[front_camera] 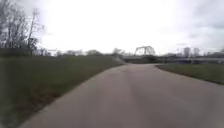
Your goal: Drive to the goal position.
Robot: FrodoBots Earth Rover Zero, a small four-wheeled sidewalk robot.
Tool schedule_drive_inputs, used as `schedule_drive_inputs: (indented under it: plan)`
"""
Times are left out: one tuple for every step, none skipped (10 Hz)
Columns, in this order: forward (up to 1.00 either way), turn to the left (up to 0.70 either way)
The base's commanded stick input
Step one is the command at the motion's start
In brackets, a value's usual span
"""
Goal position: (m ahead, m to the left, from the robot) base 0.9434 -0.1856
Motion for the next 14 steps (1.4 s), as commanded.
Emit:
schedule_drive_inputs:
  plan:
    - [1.0, -0.13]
    - [1.0, -0.03]
    - [0.99, 0.0]
    - [0.9, 0.0]
    - [0.54, 0.0]
    - [0.1, 0.0]
    - [0.08, -0.01]
    - [0.07, -0.06]
    - [0.07, -0.11]
    - [0.07, -0.15]
    - [0.07, -0.13]
    - [0.07, -0.13]
    - [0.07, -0.13]
    - [0.07, -0.13]
